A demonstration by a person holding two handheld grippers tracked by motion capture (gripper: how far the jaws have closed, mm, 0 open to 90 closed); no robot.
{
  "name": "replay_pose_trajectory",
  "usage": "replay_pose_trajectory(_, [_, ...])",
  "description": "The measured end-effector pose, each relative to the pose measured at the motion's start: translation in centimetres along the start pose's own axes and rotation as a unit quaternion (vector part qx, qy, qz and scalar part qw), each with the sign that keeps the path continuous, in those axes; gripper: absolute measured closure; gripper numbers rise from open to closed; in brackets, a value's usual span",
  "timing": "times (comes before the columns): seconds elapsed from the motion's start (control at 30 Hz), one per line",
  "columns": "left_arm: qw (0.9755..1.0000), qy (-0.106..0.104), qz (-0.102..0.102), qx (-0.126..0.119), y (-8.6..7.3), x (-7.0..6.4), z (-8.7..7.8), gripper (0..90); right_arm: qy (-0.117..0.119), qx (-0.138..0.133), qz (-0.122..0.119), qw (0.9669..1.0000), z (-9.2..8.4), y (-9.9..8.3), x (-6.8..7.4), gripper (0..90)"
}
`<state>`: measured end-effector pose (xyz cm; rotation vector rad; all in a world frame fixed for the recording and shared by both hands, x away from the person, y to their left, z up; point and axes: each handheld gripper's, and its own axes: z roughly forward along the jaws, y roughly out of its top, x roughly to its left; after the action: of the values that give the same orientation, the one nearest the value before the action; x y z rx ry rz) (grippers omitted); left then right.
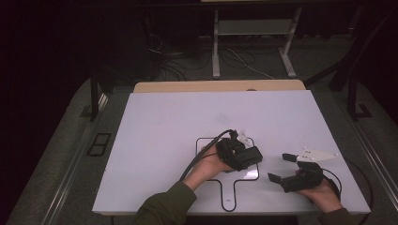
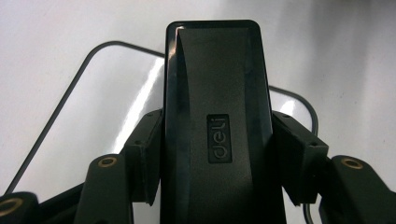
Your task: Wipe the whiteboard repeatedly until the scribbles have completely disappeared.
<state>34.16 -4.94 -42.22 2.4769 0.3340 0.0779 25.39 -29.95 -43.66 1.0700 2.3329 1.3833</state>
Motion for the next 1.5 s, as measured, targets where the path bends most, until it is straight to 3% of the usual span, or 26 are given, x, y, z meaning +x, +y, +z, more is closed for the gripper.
replay_pose_trajectory(0.13, [0.9999, 0.002, 0.004, 0.015, -0.1, 0.0, 0.5, 39.2, -0.001, -0.001, 0.001, 1.0, -0.1, 0.0, 0.0, 0.0])
replay_pose_trajectory(0.5, [0.9996, 0.004, 0.02, 0.019, -0.1, -0.8, 0.7, 39.2, -0.001, -0.001, -0.001, 1.0, -0.1, 0.0, 0.0, 0.0])
replay_pose_trajectory(0.63, [0.9997, 0.004, 0.018, 0.018, -0.2, -0.8, 0.7, 39.2, -0.001, 0.0, -0.002, 1.0, -0.1, 0.0, 0.0, 0.0])
replay_pose_trajectory(0.93, [0.9993, 0.028, 0.008, 0.021, -0.6, 0.2, 0.3, 39.2, -0.002, -0.001, -0.003, 1.0, -0.1, 0.0, 0.0, 0.0])
replay_pose_trajectory(1.07, [0.9994, 0.029, 0.002, 0.017, -0.6, 0.2, 0.3, 39.2, -0.002, -0.001, -0.003, 1.0, -0.1, 0.0, 0.0, 0.0])
replay_pose_trajectory(1.43, [0.9994, 0.014, 0.023, 0.022, -0.1, -1.4, 0.7, 39.2, -0.002, -0.002, -0.003, 1.0, -0.2, 0.1, 0.0, 0.0])
replay_pose_trajectory(1.5, [0.9996, 0.014, 0.018, 0.018, -0.1, -1.4, 0.7, 39.3, -0.002, -0.002, -0.001, 1.0, -0.2, 0.1, 0.0, 0.0])
